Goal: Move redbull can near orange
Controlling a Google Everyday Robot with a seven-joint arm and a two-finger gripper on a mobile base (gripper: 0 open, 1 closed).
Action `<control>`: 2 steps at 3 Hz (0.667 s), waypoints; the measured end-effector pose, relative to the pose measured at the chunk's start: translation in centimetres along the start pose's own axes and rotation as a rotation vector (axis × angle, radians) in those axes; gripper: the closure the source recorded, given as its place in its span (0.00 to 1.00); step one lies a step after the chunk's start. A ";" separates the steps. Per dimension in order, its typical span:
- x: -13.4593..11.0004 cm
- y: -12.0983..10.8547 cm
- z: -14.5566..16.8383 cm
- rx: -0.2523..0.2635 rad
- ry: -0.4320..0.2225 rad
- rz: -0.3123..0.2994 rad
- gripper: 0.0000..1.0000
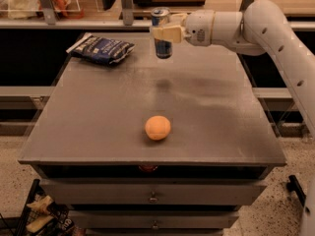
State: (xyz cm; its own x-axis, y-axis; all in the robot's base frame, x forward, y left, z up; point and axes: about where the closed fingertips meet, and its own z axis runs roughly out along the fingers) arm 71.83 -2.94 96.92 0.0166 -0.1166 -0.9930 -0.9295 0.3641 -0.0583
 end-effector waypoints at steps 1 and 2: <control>-0.2 4.7 -1.5 -0.034 0.070 -0.009 1.00; 1.4 9.1 -3.3 -0.040 0.142 0.029 1.00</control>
Offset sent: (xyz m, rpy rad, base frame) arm -0.1611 -0.0121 -0.0464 -0.1979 0.1806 0.0141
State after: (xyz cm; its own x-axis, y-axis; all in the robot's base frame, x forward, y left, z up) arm 62.16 -2.87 95.38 -0.0598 -0.2372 -0.9696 -0.9430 0.3321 -0.0231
